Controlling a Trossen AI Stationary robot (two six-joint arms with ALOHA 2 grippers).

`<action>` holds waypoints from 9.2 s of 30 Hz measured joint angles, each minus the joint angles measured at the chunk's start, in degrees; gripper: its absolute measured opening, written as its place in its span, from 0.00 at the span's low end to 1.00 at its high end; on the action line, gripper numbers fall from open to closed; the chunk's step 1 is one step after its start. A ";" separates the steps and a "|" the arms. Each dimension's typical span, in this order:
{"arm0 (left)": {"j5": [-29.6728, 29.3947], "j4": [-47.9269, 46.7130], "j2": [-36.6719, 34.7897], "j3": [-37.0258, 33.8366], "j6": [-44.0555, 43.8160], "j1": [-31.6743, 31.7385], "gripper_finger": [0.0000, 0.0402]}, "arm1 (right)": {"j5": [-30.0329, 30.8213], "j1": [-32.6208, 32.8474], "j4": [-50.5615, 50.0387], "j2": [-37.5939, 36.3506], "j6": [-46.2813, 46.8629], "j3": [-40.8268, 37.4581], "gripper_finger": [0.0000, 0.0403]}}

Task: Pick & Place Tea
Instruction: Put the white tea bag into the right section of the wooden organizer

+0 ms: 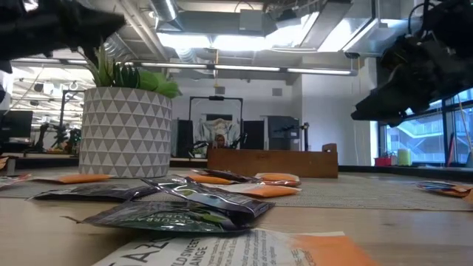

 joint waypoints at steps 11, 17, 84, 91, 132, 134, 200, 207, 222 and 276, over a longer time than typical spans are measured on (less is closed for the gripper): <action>4.26 -1.07 16.07 10.12 2.55 -0.07 0.04 | 5.70 0.00 1.47 7.43 0.17 2.74 0.40; 8.12 -1.05 35.83 21.65 5.56 -0.07 0.01 | 5.72 0.00 5.40 10.57 0.19 2.77 0.40; -8.41 -26.68 118.33 72.37 19.66 -17.39 0.01 | 5.79 0.02 6.40 11.82 3.11 2.75 0.40; -10.76 -27.93 118.77 72.34 18.62 -16.79 0.01 | 5.79 0.02 6.41 11.82 3.02 2.75 0.40; -12.50 -31.14 116.83 72.37 16.09 -15.28 0.01 | 5.87 0.00 6.15 11.82 2.73 2.72 0.40; -11.70 -30.98 117.44 72.39 15.85 -15.32 0.01 | 6.58 0.00 6.15 11.82 2.69 2.72 0.40; -5.70 -16.62 123.33 72.32 16.36 -19.30 0.01 | -13.90 7.09 14.93 22.91 12.69 7.75 0.71; -5.81 -16.65 123.32 72.32 16.48 -19.24 0.00 | 0.11 14.80 -22.00 28.97 9.04 23.37 0.75; -5.51 -16.67 123.32 72.32 16.47 -19.21 0.01 | 2.63 17.80 -34.73 44.42 20.79 29.70 0.75; -14.51 -24.39 119.91 70.79 14.22 -20.61 0.00 | 15.98 10.28 -30.45 36.45 26.18 32.36 0.75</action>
